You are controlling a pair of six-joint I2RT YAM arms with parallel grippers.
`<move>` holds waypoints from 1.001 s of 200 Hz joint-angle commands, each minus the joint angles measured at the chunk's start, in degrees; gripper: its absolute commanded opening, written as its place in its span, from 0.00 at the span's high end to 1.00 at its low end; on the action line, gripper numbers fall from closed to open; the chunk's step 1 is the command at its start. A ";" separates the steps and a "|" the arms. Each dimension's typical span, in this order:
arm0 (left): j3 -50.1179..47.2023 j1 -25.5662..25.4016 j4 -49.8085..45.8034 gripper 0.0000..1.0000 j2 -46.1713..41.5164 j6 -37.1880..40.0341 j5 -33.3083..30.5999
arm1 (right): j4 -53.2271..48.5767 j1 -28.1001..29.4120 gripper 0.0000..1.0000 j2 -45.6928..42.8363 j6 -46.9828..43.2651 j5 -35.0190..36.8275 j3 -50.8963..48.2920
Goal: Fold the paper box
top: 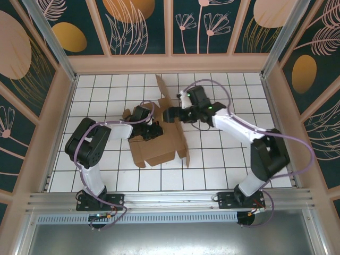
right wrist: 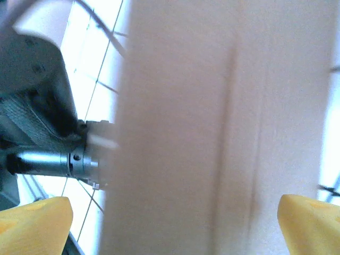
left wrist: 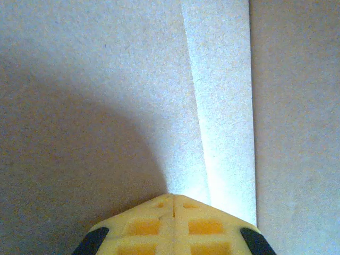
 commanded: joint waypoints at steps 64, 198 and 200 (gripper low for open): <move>3.90 -0.20 -12.48 1.00 -1.16 9.75 -7.64 | -1.72 -14.15 0.09 -4.76 -6.16 3.77 -6.73; 4.50 -0.20 -14.64 1.00 0.33 12.72 -10.14 | 3.45 -20.86 0.77 11.48 -11.58 7.57 -4.17; 4.53 -0.20 -14.71 1.00 0.27 12.78 -10.26 | 3.17 -20.68 0.77 11.58 -11.85 8.31 -4.08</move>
